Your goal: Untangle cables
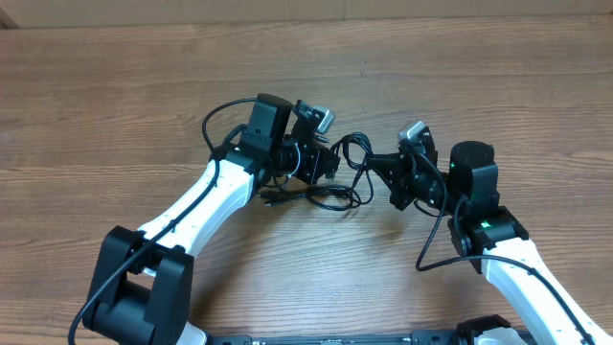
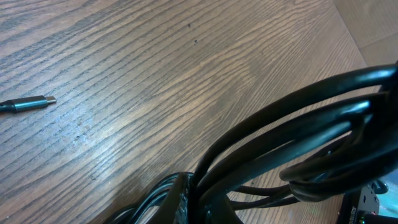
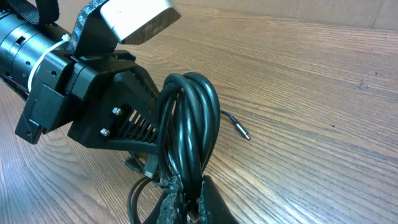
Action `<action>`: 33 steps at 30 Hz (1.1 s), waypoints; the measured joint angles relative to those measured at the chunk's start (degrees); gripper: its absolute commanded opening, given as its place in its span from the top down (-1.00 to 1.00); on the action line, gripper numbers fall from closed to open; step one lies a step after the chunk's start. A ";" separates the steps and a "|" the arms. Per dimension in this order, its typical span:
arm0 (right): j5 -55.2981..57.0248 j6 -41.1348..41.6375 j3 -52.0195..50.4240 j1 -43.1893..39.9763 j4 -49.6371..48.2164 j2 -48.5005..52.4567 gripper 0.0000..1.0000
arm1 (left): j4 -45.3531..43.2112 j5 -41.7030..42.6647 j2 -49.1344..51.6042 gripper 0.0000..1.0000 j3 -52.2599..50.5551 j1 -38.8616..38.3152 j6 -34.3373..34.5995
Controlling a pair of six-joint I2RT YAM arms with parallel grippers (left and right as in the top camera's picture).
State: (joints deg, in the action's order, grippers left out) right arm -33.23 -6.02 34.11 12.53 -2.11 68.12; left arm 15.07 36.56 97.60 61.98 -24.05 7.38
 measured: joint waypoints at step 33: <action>5.14 14.71 0.00 -0.13 1.11 0.00 0.92 | -6.88 2.43 0.00 -0.99 0.00 -0.09 1.70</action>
State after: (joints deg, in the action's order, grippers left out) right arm -28.10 8.69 34.11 12.40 -0.99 68.12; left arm 8.19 38.98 97.60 61.98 -24.14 9.08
